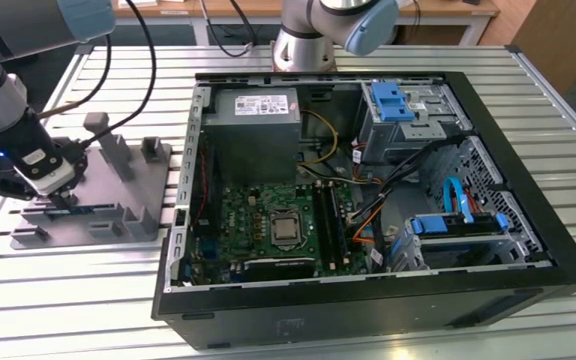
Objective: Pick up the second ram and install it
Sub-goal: 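Pick up the second ram and move it above second insertion slot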
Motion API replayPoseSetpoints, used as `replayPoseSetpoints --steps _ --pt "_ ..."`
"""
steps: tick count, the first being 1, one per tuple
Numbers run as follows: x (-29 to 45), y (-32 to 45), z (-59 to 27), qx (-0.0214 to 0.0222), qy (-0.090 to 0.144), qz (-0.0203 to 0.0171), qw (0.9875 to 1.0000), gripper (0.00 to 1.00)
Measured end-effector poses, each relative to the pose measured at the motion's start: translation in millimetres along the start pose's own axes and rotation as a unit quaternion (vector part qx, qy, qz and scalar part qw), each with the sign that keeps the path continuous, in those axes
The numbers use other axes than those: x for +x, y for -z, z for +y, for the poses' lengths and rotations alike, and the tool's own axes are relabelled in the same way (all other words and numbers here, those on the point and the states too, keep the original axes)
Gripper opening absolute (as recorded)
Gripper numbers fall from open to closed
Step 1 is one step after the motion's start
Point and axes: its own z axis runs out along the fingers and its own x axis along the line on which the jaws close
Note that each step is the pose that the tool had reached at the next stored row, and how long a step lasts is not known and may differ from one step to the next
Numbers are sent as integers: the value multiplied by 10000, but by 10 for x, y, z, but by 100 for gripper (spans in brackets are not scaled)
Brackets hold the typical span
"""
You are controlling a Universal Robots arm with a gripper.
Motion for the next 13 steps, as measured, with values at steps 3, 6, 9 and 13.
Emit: replayPoseSetpoints --steps 3,6,9,13 --pt "0 0 0 7 168 2 9999 11" --pt "0 0 0 15 331 4 9994 11" --pt "0 0 0 22 497 6 9988 11" --pt "0 0 0 31 705 9 9975 11"
